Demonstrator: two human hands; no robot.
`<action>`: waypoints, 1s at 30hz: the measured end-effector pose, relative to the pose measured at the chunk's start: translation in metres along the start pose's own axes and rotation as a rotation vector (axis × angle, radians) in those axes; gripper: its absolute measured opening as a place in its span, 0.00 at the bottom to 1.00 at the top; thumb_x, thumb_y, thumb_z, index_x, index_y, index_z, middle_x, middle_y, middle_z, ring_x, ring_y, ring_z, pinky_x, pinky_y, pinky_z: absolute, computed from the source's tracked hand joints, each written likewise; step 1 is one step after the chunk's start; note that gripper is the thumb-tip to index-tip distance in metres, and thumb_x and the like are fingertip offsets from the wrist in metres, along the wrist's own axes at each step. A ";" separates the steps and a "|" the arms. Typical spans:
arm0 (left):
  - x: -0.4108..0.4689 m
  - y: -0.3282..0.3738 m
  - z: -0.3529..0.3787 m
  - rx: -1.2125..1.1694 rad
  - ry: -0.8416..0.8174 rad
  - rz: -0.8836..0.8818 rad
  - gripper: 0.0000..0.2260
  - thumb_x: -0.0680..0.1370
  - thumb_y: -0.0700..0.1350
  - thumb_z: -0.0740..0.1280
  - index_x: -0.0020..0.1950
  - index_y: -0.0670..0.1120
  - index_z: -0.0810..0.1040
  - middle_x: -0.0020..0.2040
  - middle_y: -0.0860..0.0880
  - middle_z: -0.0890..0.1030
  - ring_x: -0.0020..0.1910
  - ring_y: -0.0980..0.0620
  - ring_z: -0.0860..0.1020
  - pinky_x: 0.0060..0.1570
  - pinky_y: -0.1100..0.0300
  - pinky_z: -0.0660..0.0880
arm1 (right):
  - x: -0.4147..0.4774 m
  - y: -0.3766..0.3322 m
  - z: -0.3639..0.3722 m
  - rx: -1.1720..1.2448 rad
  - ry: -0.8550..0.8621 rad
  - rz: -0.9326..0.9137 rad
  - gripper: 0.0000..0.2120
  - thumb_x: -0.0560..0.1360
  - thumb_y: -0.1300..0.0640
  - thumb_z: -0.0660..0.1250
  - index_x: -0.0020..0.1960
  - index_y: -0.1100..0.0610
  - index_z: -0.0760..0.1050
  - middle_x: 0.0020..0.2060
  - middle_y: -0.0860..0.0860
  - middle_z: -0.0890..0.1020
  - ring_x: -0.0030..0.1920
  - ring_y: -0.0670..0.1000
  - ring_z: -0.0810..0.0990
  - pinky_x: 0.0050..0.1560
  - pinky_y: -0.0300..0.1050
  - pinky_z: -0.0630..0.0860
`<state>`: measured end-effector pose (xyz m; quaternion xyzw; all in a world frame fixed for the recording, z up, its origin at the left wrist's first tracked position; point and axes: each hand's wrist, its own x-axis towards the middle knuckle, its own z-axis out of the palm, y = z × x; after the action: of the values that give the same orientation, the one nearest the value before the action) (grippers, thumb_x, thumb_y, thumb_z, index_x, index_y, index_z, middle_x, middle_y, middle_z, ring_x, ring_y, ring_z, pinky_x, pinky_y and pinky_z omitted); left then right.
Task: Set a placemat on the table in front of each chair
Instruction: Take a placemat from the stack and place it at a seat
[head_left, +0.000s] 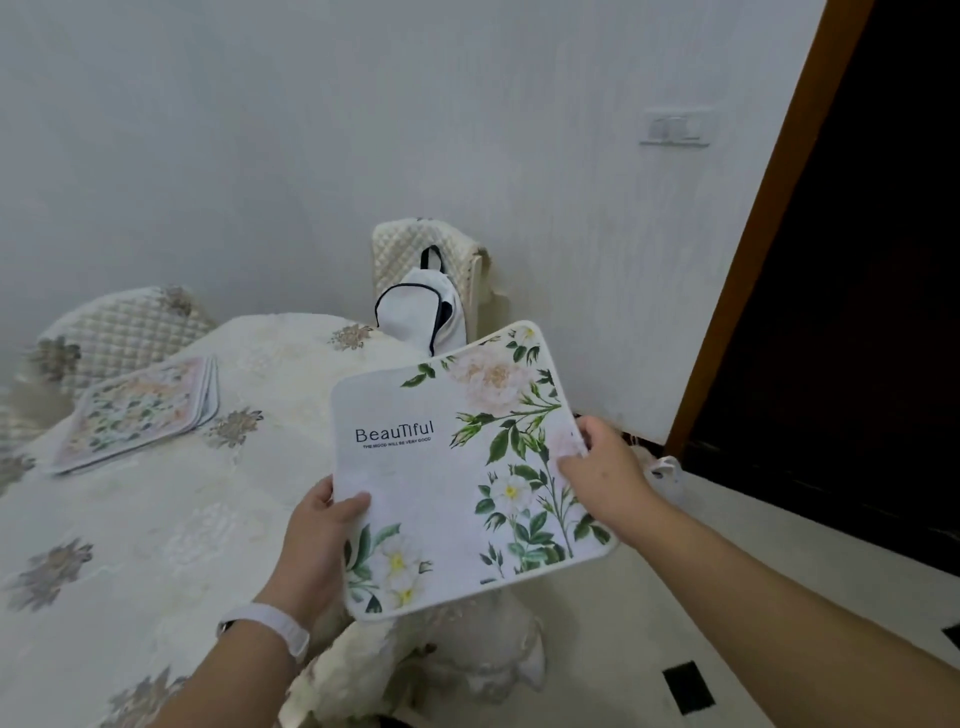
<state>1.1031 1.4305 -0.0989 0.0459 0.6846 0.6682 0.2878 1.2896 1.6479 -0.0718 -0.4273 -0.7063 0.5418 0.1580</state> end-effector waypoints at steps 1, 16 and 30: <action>0.008 0.004 0.003 0.019 0.029 0.015 0.10 0.78 0.33 0.64 0.57 0.40 0.77 0.50 0.36 0.84 0.44 0.36 0.84 0.42 0.47 0.80 | 0.014 -0.003 -0.002 0.004 -0.022 -0.005 0.10 0.77 0.62 0.63 0.50 0.47 0.71 0.45 0.49 0.82 0.43 0.54 0.84 0.42 0.59 0.84; 0.065 0.011 -0.074 -0.081 0.428 0.014 0.11 0.78 0.34 0.65 0.58 0.43 0.78 0.49 0.40 0.85 0.44 0.36 0.84 0.46 0.44 0.80 | 0.139 -0.060 0.130 -0.133 -0.343 -0.100 0.09 0.77 0.63 0.64 0.54 0.52 0.72 0.47 0.51 0.81 0.46 0.56 0.83 0.45 0.57 0.83; 0.129 -0.035 -0.129 -0.201 0.544 -0.081 0.10 0.78 0.35 0.65 0.55 0.46 0.79 0.50 0.43 0.85 0.47 0.41 0.84 0.47 0.48 0.80 | 0.208 -0.072 0.248 -0.496 -0.431 -0.187 0.11 0.74 0.63 0.62 0.56 0.56 0.70 0.41 0.54 0.78 0.34 0.52 0.73 0.34 0.45 0.69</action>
<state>0.9480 1.3698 -0.1820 -0.1908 0.6681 0.7086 0.1232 0.9671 1.6493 -0.1464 -0.2619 -0.8698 0.4145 -0.0545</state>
